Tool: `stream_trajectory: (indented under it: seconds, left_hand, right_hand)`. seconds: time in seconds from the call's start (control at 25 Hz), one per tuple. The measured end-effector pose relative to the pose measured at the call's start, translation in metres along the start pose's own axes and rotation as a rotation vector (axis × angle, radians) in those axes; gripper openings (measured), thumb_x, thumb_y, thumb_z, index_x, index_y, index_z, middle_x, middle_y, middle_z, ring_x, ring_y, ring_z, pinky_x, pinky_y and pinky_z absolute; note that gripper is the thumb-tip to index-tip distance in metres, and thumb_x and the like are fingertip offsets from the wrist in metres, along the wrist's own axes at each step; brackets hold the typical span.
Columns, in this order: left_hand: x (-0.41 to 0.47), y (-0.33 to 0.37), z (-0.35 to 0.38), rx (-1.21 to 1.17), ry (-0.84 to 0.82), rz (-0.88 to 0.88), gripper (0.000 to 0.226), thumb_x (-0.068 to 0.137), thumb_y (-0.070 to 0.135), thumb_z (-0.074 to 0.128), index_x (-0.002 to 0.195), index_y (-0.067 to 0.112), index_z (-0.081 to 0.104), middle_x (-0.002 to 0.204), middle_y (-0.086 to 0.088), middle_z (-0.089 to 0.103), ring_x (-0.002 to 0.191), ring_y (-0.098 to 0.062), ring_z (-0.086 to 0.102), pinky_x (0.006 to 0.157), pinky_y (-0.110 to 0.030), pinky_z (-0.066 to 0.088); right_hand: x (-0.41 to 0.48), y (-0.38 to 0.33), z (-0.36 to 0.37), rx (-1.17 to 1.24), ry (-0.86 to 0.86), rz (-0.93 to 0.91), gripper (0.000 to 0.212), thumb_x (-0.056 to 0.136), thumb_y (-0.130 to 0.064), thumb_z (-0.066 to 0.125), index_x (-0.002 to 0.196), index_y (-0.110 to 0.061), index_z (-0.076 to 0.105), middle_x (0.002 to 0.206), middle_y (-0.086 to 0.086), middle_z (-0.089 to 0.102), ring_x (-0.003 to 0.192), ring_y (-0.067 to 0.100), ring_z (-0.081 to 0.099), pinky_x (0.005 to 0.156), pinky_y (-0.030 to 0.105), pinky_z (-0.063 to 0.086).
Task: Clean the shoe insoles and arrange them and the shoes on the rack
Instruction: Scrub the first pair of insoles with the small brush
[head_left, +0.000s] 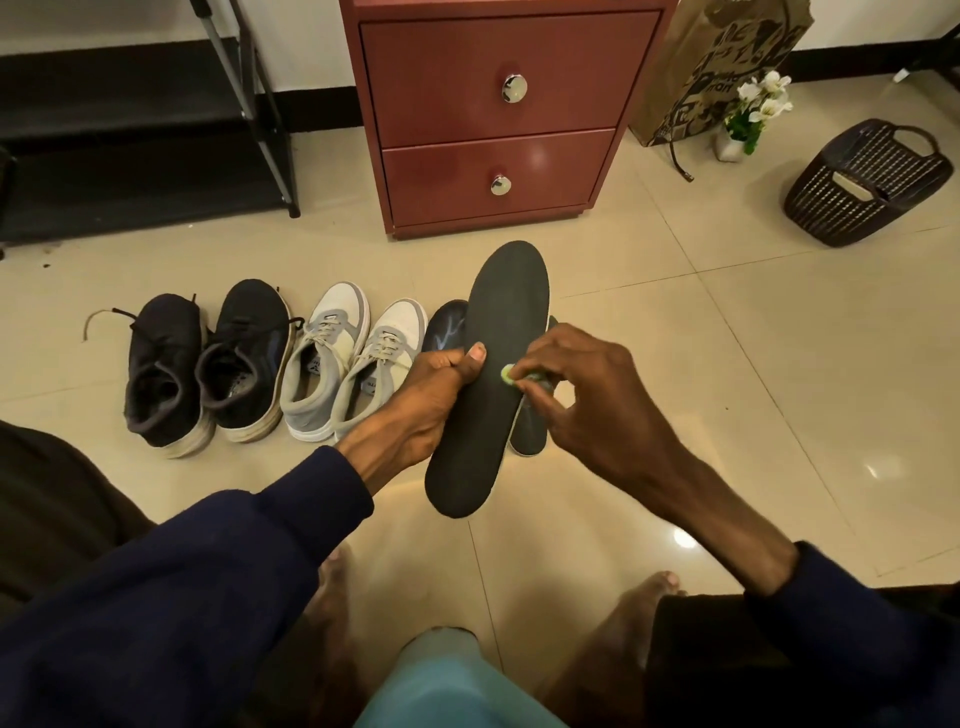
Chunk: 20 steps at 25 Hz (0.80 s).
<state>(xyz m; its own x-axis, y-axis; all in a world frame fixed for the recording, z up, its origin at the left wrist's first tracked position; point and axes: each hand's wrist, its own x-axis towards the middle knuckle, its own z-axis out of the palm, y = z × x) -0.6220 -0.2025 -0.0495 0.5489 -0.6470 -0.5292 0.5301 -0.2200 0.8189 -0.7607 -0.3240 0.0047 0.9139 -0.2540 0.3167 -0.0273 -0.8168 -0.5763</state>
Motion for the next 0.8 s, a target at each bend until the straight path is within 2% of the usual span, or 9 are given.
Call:
stream_trajectory:
  seconds: [0.16, 0.28, 0.36, 0.48, 0.56, 0.64, 0.76, 0.8]
  left_hand:
    - [0.007, 0.003, -0.006, -0.202, 0.094, -0.027, 0.031, 0.105, 0.029, 0.057, 0.117, 0.004, 0.071, 0.114, -0.011, 0.076, 0.102, -0.023, 0.072, 0.094, -0.034, 0.058]
    - [0.010, 0.006, -0.007, -0.254, 0.148, -0.033, 0.034, 0.105, 0.030, 0.056, 0.125, 0.005, 0.067, 0.121, -0.012, 0.074, 0.110, -0.028, 0.070, 0.100, -0.039, 0.056]
    - [0.007, 0.006, -0.005, -0.225, 0.116, -0.028, 0.037, 0.104, 0.032, 0.059, 0.131, 0.008, 0.065, 0.124, -0.012, 0.073, 0.118, -0.032, 0.068, 0.103, -0.045, 0.054]
    - [-0.006, 0.005, 0.005, -0.177, -0.005, -0.044, 0.050, 0.098, 0.045, 0.065, 0.138, 0.017, 0.061, 0.123, -0.007, 0.073, 0.117, -0.028, 0.068, 0.092, -0.042, 0.058]
    - [-0.017, 0.009, 0.013, -0.185, -0.070, -0.080, 0.055, 0.096, 0.053, 0.063, 0.138, 0.017, 0.061, 0.116, -0.005, 0.074, 0.105, -0.021, 0.070, 0.083, -0.037, 0.058]
    - [-0.024, 0.014, 0.018, -0.201, -0.127, -0.107, 0.054, 0.098, 0.054, 0.059, 0.133, 0.014, 0.063, 0.107, -0.005, 0.074, 0.092, -0.015, 0.072, 0.074, -0.031, 0.057]
    - [-0.029, 0.018, 0.020, -0.217, -0.192, -0.140, 0.044, 0.100, 0.053, 0.055, 0.123, 0.018, 0.068, 0.101, -0.004, 0.075, 0.097, -0.018, 0.071, 0.076, -0.035, 0.054]
    - [-0.029, 0.017, 0.020, -0.225, -0.211, -0.158, 0.043, 0.100, 0.055, 0.054, 0.118, 0.020, 0.070, 0.098, -0.003, 0.073, 0.092, -0.017, 0.069, 0.075, -0.036, 0.052]
  right_hand:
    - [-0.006, -0.010, 0.015, 0.022, -0.107, -0.060, 0.019, 0.082, -0.011, 0.079, 0.101, -0.006, 0.075, 0.098, 0.005, 0.069, 0.085, 0.011, 0.062, 0.076, 0.014, 0.051]
    - [-0.003, -0.009, 0.015, 0.079, -0.012, -0.013, 0.020, 0.082, -0.011, 0.080, 0.101, -0.006, 0.075, 0.097, 0.006, 0.070, 0.085, 0.012, 0.063, 0.076, 0.011, 0.051]
    - [-0.003, -0.012, 0.018, 0.055, 0.047, 0.001, 0.019, 0.083, -0.011, 0.079, 0.102, -0.005, 0.075, 0.098, 0.007, 0.069, 0.087, 0.013, 0.063, 0.077, 0.014, 0.052]
    - [-0.001, -0.013, 0.020, 0.013, 0.079, -0.023, 0.021, 0.083, -0.009, 0.079, 0.103, -0.004, 0.074, 0.099, 0.009, 0.069, 0.089, 0.014, 0.062, 0.081, 0.013, 0.049]
    - [0.002, -0.010, 0.015, 0.082, 0.106, 0.026, 0.020, 0.084, -0.008, 0.079, 0.103, -0.007, 0.076, 0.099, 0.006, 0.070, 0.090, 0.011, 0.063, 0.081, 0.013, 0.051]
    - [0.002, -0.011, 0.013, 0.188, 0.111, 0.087, 0.018, 0.085, -0.010, 0.078, 0.103, -0.009, 0.077, 0.099, 0.003, 0.070, 0.091, 0.010, 0.065, 0.080, 0.019, 0.056]
    - [0.001, -0.017, 0.015, 0.242, 0.071, 0.059, 0.018, 0.086, -0.012, 0.077, 0.104, -0.009, 0.077, 0.101, 0.003, 0.071, 0.093, 0.010, 0.066, 0.081, 0.020, 0.057]
    - [0.002, -0.016, 0.015, 0.212, 0.070, 0.042, 0.018, 0.086, -0.013, 0.077, 0.104, -0.009, 0.076, 0.102, 0.003, 0.071, 0.094, 0.011, 0.065, 0.083, 0.021, 0.056]
